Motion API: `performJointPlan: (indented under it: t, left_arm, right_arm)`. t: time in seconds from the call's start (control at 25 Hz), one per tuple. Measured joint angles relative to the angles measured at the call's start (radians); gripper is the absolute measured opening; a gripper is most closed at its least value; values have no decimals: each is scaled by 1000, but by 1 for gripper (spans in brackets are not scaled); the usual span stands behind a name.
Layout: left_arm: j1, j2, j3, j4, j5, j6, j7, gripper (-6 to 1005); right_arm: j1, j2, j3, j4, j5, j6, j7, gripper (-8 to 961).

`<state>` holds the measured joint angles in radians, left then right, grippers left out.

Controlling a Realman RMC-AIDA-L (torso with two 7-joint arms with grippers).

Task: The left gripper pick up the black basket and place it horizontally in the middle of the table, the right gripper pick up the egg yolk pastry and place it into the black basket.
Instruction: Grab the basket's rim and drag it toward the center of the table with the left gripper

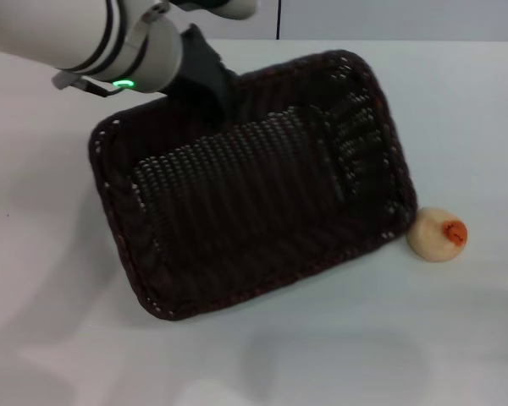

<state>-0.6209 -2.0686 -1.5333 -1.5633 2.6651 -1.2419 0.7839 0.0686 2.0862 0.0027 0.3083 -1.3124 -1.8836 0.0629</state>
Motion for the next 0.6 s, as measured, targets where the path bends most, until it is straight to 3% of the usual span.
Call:
performJointPlan:
  t: [0.6]
  left_arm:
    - [-102, 3, -43, 176, -164, 24, 199, 195]
  right_arm:
    - [5, 0, -2, 0, -1, -4, 0, 683]
